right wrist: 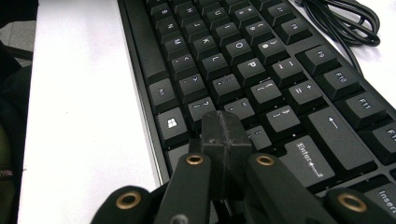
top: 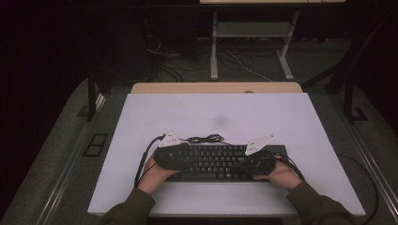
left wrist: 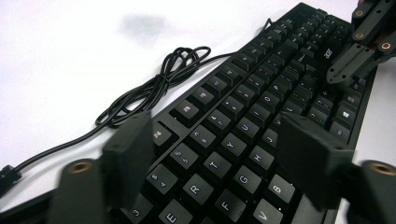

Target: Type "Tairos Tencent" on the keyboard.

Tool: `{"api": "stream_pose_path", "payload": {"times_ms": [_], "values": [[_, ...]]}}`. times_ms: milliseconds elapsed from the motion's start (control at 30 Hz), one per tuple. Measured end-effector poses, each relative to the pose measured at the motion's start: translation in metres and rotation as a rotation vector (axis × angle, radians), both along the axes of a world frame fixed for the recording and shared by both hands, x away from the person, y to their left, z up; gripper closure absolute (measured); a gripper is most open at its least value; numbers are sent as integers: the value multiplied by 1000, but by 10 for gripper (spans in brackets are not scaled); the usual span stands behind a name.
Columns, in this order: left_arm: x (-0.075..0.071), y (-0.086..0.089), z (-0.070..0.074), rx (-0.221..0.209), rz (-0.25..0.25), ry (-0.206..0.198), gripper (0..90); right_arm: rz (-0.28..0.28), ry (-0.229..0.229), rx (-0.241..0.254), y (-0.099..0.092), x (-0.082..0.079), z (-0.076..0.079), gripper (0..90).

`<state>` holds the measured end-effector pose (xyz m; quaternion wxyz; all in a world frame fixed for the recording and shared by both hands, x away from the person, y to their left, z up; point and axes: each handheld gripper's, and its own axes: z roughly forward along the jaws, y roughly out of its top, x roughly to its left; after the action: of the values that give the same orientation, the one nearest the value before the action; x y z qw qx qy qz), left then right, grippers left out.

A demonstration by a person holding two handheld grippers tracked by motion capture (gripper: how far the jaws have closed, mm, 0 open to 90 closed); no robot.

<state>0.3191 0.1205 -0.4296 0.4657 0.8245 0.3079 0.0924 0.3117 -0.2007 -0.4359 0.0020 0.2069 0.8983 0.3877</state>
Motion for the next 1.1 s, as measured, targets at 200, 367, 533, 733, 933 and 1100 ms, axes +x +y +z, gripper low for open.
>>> {"api": "stream_pose_path", "payload": {"times_ms": [200, 367, 533, 733, 933, 1100], "values": [[0, 0, -1, -4, -12, 13, 493, 0, 0, 0, 0, 0, 0, 894], [1, 0, -1, -2, -21, 33, 634, -1, -1, 0, 0, 0, 0, 894], [3, -1, -3, 20, -27, 61, 789, 0, 0, 0, 0, 0, 0, 894], [6, -5, -6, 47, -39, 97, 883, 1, 0, 0, 0, 0, 0, 894], [7, -8, -7, 64, -38, 106, 884, 0, 0, 0, 0, 0, 0, 894], [8, -8, -8, 80, -40, 114, 885, 0, 0, 0, 0, 0, 0, 894]]}}
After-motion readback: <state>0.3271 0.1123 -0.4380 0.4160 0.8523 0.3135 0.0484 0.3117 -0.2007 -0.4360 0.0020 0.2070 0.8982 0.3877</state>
